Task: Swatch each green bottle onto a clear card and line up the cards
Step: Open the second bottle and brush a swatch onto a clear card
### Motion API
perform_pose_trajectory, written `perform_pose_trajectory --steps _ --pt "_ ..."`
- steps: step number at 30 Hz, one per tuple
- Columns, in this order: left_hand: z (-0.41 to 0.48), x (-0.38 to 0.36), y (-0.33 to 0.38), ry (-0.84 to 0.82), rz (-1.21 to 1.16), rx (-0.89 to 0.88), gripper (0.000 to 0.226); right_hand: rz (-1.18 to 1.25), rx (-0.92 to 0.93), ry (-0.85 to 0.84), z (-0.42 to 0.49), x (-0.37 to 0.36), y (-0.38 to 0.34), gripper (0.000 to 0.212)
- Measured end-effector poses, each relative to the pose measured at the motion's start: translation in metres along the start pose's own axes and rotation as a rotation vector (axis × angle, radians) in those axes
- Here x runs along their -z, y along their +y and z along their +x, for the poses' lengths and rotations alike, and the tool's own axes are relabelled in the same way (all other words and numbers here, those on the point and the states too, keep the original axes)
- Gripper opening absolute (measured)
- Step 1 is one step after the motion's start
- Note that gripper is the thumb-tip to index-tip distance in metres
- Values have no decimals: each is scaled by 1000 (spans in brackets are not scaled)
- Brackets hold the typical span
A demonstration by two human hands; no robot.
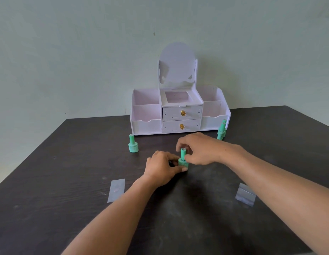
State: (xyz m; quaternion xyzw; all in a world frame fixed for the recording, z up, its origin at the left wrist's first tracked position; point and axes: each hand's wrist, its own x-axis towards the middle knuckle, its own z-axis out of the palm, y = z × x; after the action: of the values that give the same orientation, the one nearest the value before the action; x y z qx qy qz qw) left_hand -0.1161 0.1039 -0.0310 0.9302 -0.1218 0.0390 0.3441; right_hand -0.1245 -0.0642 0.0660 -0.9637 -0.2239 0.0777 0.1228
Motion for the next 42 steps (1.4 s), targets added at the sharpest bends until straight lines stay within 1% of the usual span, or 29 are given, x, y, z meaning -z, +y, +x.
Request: perform_pose_trajectory --steps 1,2,3,6,7,9,10,11,14,15,20,25,34,37,40,42 --pt "0 0 -1 -1 6 0 35 -14 -10 -26 -1 1 -2 38" --pt "1 0 -1 1 14 1 34 -39 -36 -18 0 1 -3 42" --pt "1 0 -1 1 24 5 33 -62 -60 2 1 0 -4 37" --pt "1 0 -2 -1 17 3 38 -63 -35 71 6 -6 1 13" --pt "1 0 -2 -4 12 1 40 -45 -26 67 6 -5 1 14" --pt "1 0 -3 -11 12 -4 39 -24 -22 25 5 -2 0 32" --pt "1 0 -4 -16 15 -4 37 -27 -32 12 5 -1 0 38" --pt "1 0 -4 -20 18 -4 36 -31 -48 12 5 -1 0 37" --pt "1 -1 -4 -4 12 -7 37 -6 -46 70 8 -3 4 13" --pt "0 -1 -4 0 10 -8 38 10 -38 83 8 -2 4 9" --pt "-1 -2 -4 3 26 -14 40 35 -36 113 4 12 1 14" --pt "-1 0 -2 -13 28 -7 42 77 -40 161 3 21 2 11" --pt "-5 9 1 -104 -43 29 49 106 -25 207 -4 28 1 11" --pt "-7 16 4 -136 -53 31 55 110 -29 224 -9 31 0 11" --pt "-9 25 7 -109 -65 38 62 115 -42 251 -16 35 1 10" --pt "-11 32 11 -43 -52 21 58 126 -52 265 -25 38 4 9"
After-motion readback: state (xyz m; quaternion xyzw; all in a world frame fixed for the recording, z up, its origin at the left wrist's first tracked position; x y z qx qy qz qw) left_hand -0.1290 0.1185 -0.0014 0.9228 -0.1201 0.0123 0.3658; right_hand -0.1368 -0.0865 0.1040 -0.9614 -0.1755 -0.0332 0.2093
